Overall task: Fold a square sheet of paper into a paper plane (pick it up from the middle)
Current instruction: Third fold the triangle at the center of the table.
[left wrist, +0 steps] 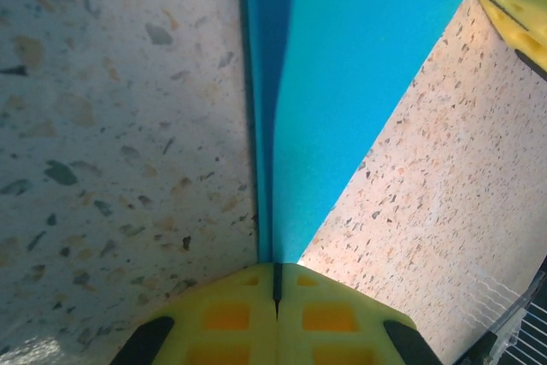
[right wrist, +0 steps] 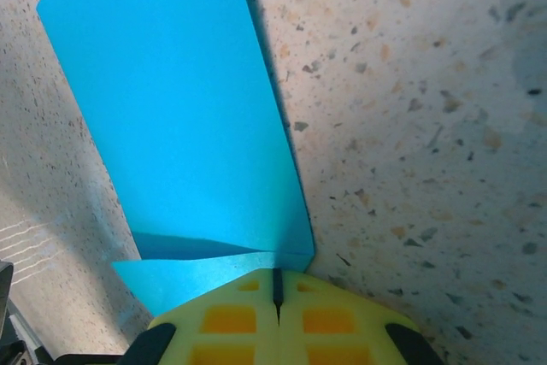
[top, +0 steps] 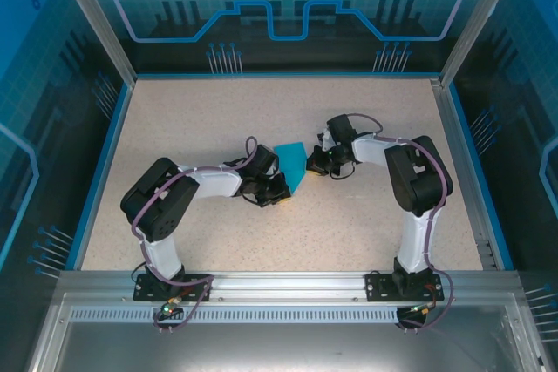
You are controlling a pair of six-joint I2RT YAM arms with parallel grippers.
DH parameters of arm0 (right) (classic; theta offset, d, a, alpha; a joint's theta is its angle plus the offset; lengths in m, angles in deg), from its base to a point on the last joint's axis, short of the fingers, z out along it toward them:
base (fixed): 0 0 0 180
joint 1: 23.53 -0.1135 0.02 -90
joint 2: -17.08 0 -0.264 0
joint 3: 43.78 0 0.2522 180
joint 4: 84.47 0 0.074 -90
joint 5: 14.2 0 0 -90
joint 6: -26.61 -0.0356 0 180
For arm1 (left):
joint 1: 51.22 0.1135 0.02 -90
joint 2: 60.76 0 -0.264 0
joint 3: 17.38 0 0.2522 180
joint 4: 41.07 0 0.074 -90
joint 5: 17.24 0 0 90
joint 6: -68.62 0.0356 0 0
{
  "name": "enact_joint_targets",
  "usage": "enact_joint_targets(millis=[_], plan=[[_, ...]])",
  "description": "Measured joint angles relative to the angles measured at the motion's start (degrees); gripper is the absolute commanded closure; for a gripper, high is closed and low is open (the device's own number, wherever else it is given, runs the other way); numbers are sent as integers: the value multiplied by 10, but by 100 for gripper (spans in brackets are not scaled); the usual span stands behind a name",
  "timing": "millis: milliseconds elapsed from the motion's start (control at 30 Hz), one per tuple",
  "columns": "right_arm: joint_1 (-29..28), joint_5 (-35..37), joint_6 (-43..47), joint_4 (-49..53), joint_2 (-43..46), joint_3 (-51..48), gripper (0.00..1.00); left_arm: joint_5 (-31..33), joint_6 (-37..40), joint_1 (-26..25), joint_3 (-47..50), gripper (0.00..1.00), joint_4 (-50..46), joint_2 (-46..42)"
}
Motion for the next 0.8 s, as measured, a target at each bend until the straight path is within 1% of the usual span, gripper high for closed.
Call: enact_joint_targets(millis=[233, 467, 533, 800], plan=[[-16, 16, 21, 5, 40, 1, 95, -2, 8, 0, -3, 100, -18, -2], [-85, 14, 35, 13, 49, 6, 95, -2, 17, 0, -7, 100, -32, -3], [-97, 5, 35, 13, 44, 6, 95, -2, 17, 0, -7, 100, -33, -3], [-84, -1, 38, 19, 0, 6, 95, -2, 19, 0, -16, 100, -59, -3]])
